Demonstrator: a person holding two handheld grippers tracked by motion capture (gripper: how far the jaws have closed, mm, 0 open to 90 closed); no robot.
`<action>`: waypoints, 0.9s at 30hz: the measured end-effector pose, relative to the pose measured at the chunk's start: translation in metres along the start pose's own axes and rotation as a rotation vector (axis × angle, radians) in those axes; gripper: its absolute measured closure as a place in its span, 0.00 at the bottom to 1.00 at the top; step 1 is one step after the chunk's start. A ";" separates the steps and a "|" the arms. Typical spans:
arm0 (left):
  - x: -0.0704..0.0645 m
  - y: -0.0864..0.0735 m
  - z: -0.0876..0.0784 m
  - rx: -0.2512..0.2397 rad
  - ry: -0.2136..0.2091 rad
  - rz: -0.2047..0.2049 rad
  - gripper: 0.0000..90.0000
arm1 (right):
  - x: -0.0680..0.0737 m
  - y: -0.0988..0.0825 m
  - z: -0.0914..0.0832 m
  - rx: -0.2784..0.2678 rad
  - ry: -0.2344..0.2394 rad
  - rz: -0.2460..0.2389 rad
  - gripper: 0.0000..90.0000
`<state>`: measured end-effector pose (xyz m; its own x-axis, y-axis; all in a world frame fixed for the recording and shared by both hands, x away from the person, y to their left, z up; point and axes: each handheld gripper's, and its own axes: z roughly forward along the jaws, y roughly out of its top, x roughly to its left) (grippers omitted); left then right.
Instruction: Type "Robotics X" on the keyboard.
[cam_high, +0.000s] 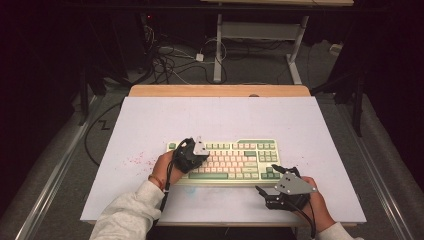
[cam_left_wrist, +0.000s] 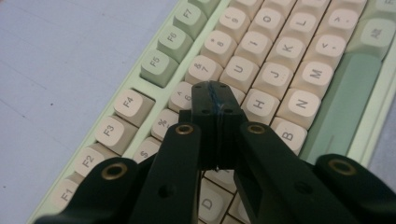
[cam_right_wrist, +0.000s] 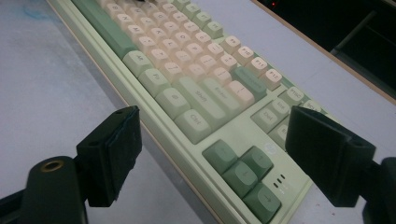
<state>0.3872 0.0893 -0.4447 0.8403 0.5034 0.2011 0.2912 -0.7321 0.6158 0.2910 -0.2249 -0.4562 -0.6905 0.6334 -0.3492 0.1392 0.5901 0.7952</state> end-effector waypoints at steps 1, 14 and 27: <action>0.000 0.000 -0.001 -0.004 0.003 0.000 0.97 | 0.000 0.000 0.000 -0.001 -0.001 0.001 0.21; -0.002 -0.003 -0.016 -0.066 0.027 0.014 0.94 | -0.001 0.000 0.000 0.002 -0.001 0.007 0.22; -0.005 -0.006 -0.026 -0.125 0.044 0.031 0.80 | -0.003 -0.001 -0.001 0.002 -0.002 0.012 0.22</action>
<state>0.3691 0.1032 -0.4294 0.8263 0.5030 0.2535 0.2034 -0.6862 0.6984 0.2922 -0.2273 -0.4557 -0.6874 0.6417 -0.3402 0.1490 0.5830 0.7987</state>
